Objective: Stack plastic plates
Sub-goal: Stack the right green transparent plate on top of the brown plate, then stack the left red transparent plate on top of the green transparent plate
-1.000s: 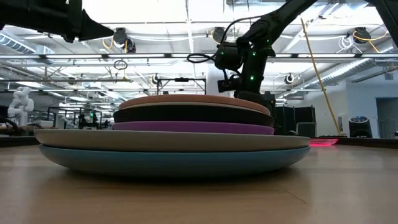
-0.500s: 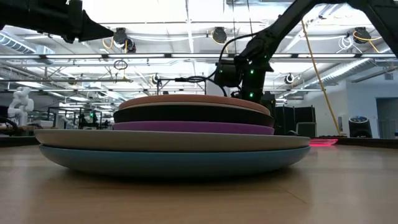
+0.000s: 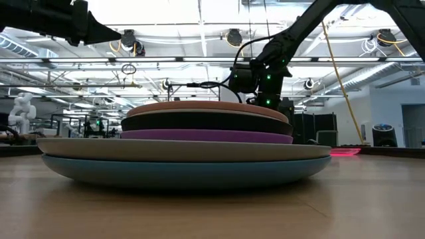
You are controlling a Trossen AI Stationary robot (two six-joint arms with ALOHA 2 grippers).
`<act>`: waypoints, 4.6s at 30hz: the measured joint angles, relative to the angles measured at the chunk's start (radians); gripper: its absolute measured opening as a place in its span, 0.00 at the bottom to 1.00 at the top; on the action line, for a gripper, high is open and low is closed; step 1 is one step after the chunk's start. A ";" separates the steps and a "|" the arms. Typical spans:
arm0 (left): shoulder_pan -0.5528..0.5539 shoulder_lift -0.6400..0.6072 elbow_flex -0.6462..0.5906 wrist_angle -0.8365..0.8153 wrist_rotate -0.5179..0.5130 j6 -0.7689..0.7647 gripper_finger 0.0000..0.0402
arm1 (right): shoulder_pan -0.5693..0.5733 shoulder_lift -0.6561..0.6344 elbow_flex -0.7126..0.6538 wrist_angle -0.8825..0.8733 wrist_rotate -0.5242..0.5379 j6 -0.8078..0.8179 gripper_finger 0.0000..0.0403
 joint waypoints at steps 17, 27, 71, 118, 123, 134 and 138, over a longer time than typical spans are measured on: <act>0.000 0.000 0.000 0.000 0.000 0.000 0.12 | 0.062 -0.023 0.036 -0.069 -0.003 0.060 0.01; 0.000 0.000 0.000 -0.001 0.000 0.000 0.12 | 0.231 -0.104 0.148 -0.185 -0.003 0.170 0.00; 0.000 0.000 0.000 0.003 0.000 -0.023 0.12 | 0.884 -0.112 0.269 -0.038 -0.029 0.684 0.11; -0.003 0.200 0.000 -0.152 0.039 -0.617 0.12 | 0.869 -0.302 0.066 -0.006 0.240 0.186 0.12; -0.003 0.219 0.000 -0.135 0.039 -0.667 0.12 | 0.805 -0.503 -0.218 0.280 0.226 0.190 0.12; 0.027 0.345 0.000 0.016 0.040 -0.694 0.12 | 0.708 -0.855 -0.525 0.598 0.226 0.097 0.12; 0.067 0.406 0.056 -0.010 0.052 -0.699 0.12 | 0.692 -0.938 -0.635 0.847 0.063 0.001 0.12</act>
